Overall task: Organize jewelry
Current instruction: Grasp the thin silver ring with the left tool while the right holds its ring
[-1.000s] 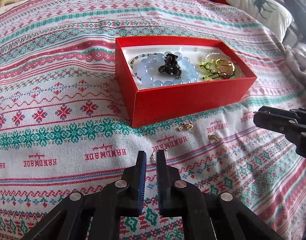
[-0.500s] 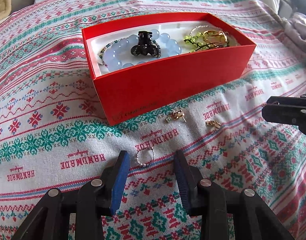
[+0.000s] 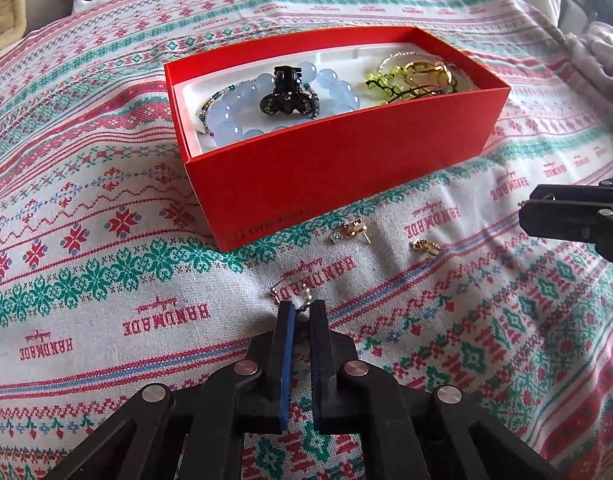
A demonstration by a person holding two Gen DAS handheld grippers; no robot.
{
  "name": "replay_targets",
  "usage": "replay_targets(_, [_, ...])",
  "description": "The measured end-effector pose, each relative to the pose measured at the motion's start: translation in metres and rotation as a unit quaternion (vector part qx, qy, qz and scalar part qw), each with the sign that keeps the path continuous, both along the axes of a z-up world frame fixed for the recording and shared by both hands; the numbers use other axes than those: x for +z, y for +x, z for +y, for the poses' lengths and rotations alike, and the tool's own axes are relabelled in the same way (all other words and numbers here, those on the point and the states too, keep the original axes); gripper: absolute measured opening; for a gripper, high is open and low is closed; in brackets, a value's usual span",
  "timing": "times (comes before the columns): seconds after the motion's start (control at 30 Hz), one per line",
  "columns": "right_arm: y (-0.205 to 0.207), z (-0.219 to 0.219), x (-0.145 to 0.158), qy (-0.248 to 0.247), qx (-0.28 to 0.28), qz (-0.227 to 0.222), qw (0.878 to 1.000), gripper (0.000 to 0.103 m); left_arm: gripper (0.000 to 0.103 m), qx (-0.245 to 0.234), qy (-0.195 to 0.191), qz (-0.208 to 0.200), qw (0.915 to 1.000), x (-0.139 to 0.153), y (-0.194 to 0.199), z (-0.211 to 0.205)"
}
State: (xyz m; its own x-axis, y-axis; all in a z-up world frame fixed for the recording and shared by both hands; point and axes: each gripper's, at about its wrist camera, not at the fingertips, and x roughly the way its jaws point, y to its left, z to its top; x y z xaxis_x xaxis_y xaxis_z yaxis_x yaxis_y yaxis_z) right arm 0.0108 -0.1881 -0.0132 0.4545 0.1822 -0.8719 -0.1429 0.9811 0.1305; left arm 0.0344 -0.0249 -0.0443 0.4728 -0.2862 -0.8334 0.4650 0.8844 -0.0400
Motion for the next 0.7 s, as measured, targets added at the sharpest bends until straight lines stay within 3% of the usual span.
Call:
replay_targets(0.53, [0.001, -0.004, 0.009, 0.010, -0.005, -0.009, 1.000, 0.016, 0.000, 0.011, -0.011, -0.010, 0.9998, 0.012, -0.004, 0.010])
replay_targets(0.63, [0.000, -0.006, 0.007, 0.013, -0.007, -0.007, 1.000, 0.016, 0.026, 0.010, -0.003, -0.008, 0.9999, 0.008, -0.003, 0.008])
replay_targets(0.7, [0.000, -0.007, 0.005, 0.013, -0.007, -0.003, 1.000, 0.016, 0.027, 0.006, 0.008, -0.014, 0.9998, 0.004, -0.002, 0.003])
